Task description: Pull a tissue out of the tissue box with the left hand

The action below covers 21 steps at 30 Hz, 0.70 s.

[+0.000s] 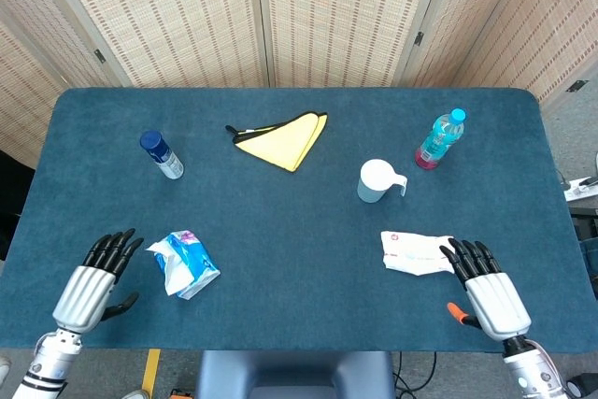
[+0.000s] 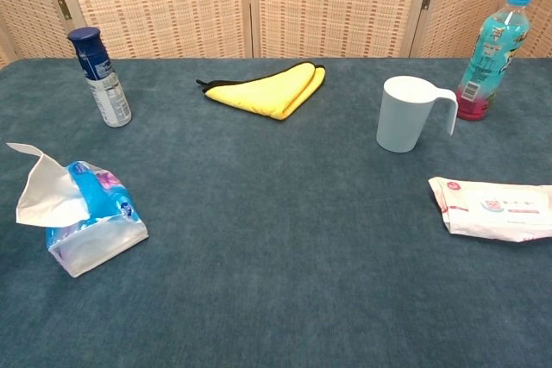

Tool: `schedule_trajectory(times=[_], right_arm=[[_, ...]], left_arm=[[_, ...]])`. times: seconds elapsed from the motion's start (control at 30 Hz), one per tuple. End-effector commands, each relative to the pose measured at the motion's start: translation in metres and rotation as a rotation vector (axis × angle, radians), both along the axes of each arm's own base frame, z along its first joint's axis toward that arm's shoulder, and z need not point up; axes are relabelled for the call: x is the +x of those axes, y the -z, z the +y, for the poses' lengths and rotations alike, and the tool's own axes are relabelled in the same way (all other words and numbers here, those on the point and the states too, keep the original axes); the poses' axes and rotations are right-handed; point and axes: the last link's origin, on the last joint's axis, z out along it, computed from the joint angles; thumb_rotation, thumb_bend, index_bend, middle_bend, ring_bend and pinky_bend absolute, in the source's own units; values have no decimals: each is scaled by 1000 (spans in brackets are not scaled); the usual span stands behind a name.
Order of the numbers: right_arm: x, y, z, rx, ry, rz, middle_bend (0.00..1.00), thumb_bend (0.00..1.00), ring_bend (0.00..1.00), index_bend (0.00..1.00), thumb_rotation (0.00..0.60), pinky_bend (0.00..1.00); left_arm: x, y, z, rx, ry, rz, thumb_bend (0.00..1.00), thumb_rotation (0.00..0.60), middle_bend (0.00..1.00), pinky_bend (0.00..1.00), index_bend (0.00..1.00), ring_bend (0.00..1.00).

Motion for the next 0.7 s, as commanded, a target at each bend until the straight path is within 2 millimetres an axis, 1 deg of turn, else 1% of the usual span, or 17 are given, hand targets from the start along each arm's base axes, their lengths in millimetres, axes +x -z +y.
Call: schedule_trajectory(times=[0.03,0.23,0.37,0.43,0.5,0.57,0.67,0.7], right_arm=[[0,0,0,0,0,-1,0,146,0,0,600,35],[-1,0,-3,3,6,-3,0,145,0,0,600,35],[-1,0,-4,4,8,-4,0,146,0,0,600,35],[-1,-1,-4,3,9,-6,0,146,0,0,600,35],[0,-1,-3,3,6,-8,0,146,0,0,600,35],[0,-1,-2,5,5,-7,0,146,0,0,600,35],[-1,0,-2,9,5,-4,0,146,0,0,600,35],[-1,1,-2,10,6,-4,0,145,0,0,600,35]], left_arm=[[5,11,5,-19,21,8,307,600,0,128,3,0],[16,25,18,-39,63,27,308,600,0,129,35,0],[18,27,21,-45,70,42,311,600,0,130,54,0],[20,30,25,-50,75,66,335,600,0,130,75,0],[20,32,31,-53,73,87,367,600,0,135,109,0],[20,33,33,-55,69,88,381,600,0,141,146,0],[19,34,36,-59,68,83,411,600,0,150,239,0],[19,35,37,-61,69,81,419,600,0,153,288,0]])
